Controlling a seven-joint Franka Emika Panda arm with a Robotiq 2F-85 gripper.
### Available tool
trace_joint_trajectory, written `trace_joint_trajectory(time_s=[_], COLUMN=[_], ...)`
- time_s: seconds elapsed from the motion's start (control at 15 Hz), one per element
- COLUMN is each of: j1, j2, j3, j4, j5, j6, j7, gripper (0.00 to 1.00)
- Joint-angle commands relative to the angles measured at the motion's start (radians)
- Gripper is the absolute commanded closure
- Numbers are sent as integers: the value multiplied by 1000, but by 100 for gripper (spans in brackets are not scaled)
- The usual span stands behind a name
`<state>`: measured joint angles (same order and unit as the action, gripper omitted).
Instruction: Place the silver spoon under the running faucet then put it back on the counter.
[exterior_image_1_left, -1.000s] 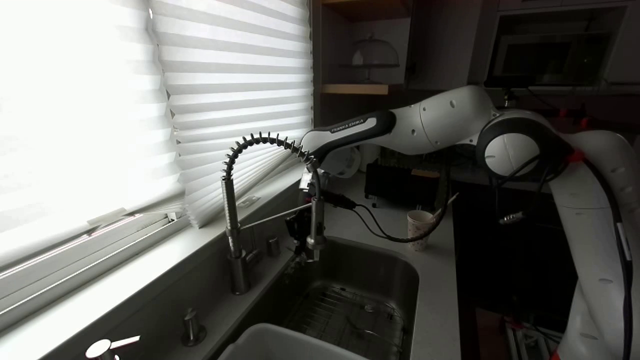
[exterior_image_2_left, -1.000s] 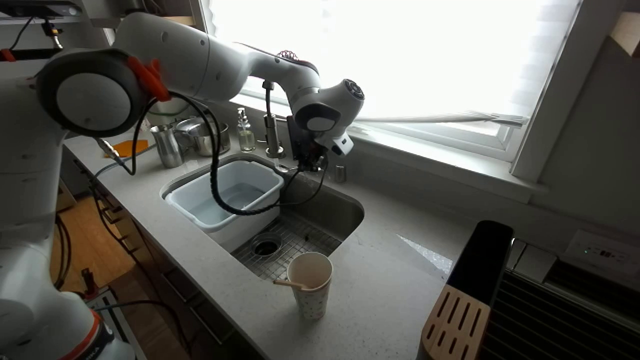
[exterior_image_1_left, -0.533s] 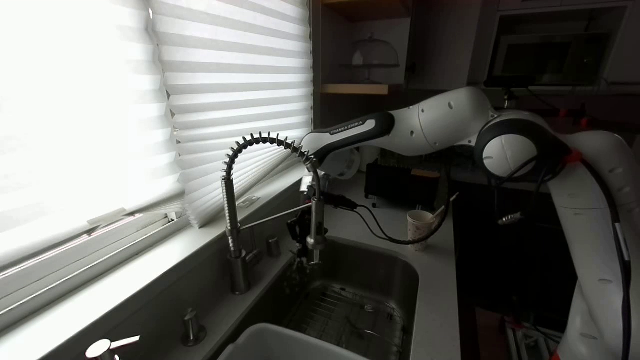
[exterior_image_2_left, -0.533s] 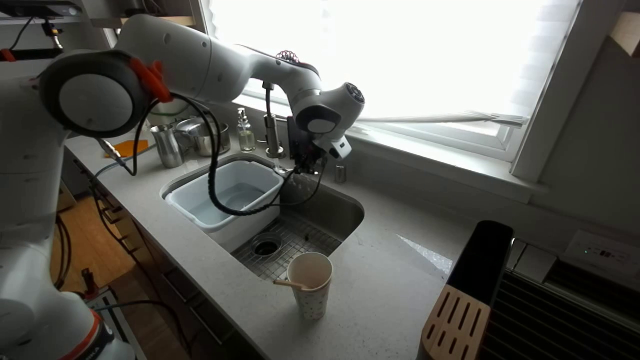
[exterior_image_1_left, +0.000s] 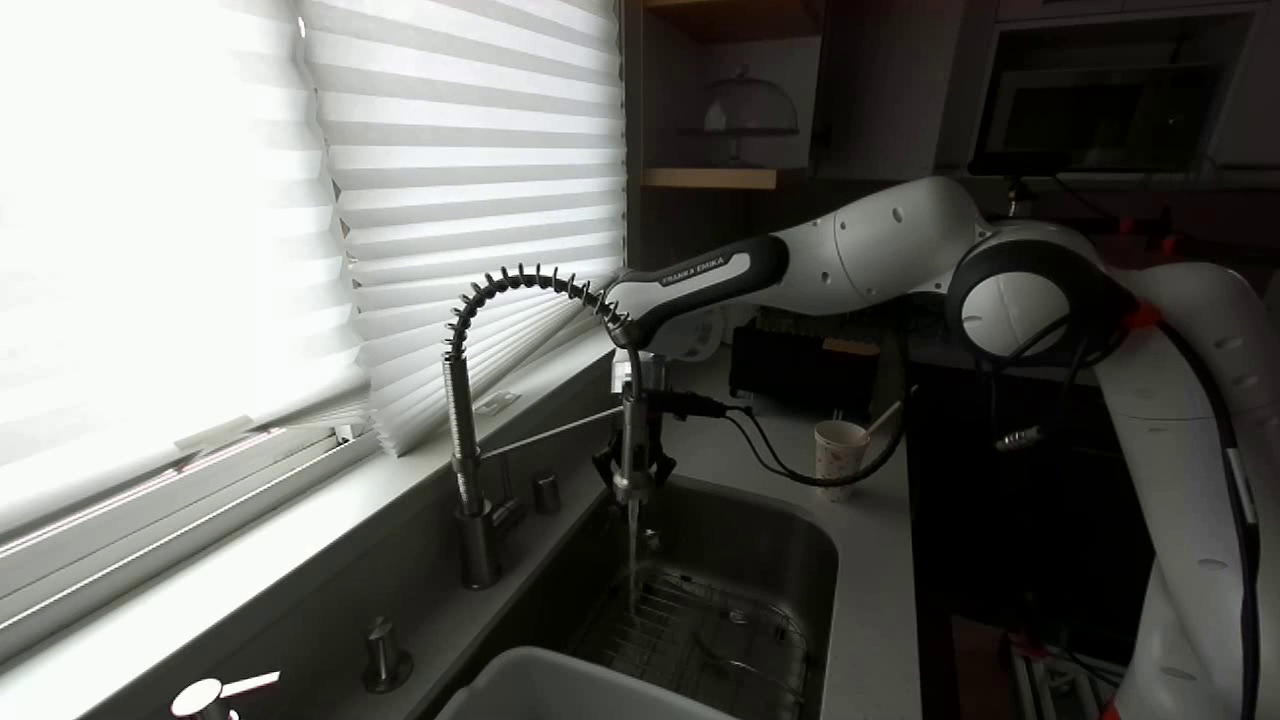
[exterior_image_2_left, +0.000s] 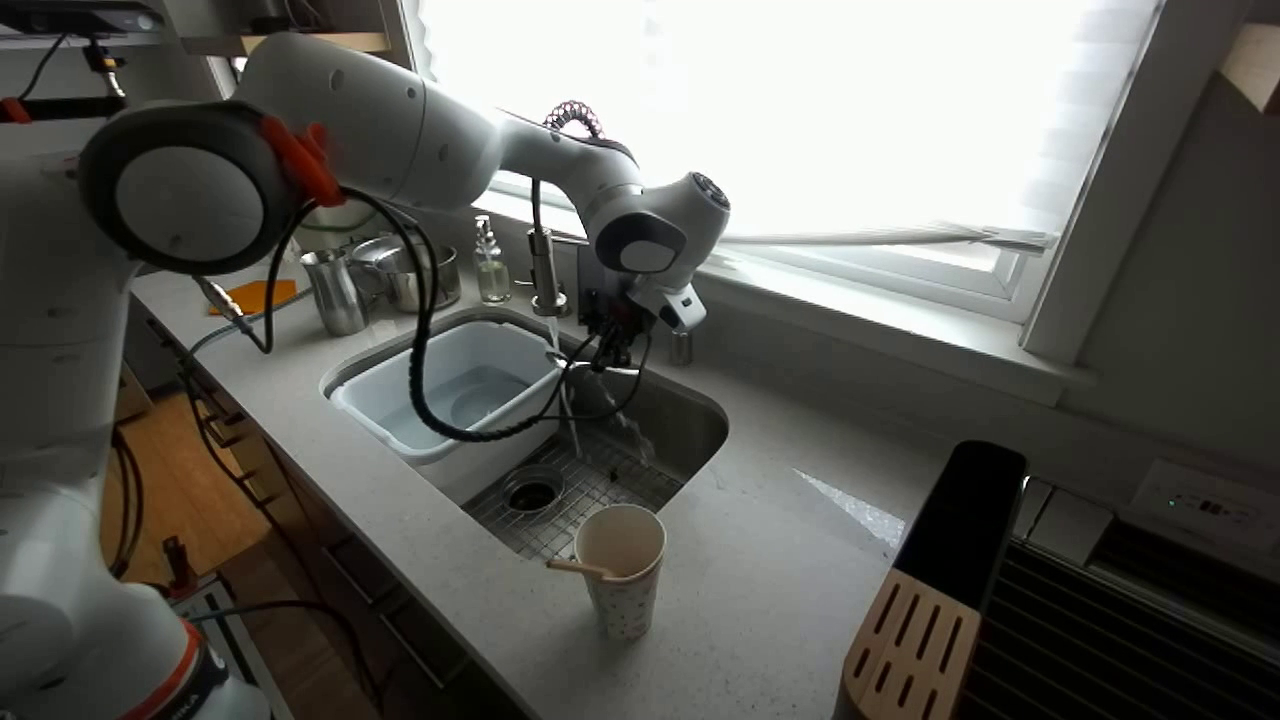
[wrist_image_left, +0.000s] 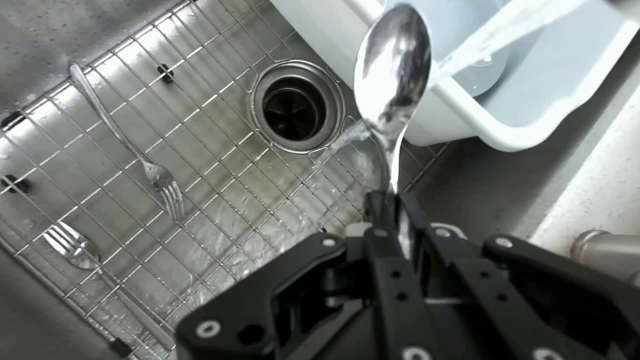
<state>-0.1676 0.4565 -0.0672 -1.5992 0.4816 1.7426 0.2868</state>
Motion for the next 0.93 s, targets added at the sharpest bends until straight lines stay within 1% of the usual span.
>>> trace_joint_trajectory(time_s=[0.0,0.33,0.47,0.87], j1=[17,12,15,-1], j2=[-24,-61,-79,-123], j3=[-28,-50,-69,-128], j4=[-37,-66,-78,-108], j5=[-57,-119,-171,-340], j6=[3,36,57,190], j7=[37,11,14,-2], gripper=[98,98,98,98])
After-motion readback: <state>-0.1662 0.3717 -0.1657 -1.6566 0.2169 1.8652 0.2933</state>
